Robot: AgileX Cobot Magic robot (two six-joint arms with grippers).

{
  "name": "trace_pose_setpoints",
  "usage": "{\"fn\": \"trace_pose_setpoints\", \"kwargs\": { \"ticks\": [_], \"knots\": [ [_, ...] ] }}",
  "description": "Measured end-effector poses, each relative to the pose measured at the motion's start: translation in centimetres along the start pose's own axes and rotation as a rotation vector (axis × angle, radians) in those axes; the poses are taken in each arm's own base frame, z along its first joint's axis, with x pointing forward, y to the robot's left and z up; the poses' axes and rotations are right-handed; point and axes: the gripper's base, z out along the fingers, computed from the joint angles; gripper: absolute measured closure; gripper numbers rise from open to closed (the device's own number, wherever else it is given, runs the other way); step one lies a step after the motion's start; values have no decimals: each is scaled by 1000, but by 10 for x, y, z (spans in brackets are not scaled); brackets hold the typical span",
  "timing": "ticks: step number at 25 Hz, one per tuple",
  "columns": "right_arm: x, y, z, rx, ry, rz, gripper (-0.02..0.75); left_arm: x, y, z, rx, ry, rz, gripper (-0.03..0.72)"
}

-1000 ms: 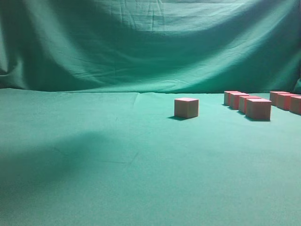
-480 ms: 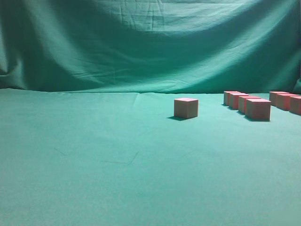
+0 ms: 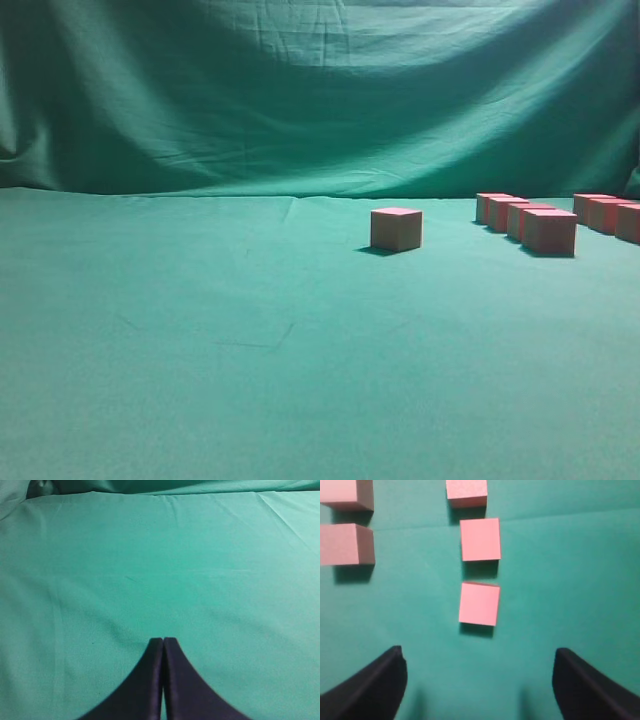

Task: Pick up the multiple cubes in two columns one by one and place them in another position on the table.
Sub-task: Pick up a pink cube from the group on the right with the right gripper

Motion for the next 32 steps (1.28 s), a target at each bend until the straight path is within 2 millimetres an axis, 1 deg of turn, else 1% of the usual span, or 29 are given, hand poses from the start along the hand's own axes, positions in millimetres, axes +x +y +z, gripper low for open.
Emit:
{"fn": "trace_pose_setpoints", "kwargs": {
  "ticks": [4,11,19,22,25,27,28,29,32],
  "knots": [
    [-7,1,29,5,44,14,176,0,0,0,0,0,0,688],
    [-15,1,64,6,48,18,176,0,0,0,0,0,0,688],
    [-18,1,88,12,61,14,176,0,0,0,0,0,0,688],
    [-18,1,93,13,73,13,176,0,0,0,0,0,0,688],
    [-18,1,96,15,78,14,290,0,0,0,0,0,0,688],
    [-18,1,96,16,80,15,394,0,0,0,0,0,0,688],
    [-17,1,96,16,82,15,459,0,0,0,0,0,0,688],
    [-17,1,96,17,86,17,489,0,0,0,0,0,0,688],
    [-16,1,96,18,99,17,482,0,0,0,0,0,0,688]
  ]
}}
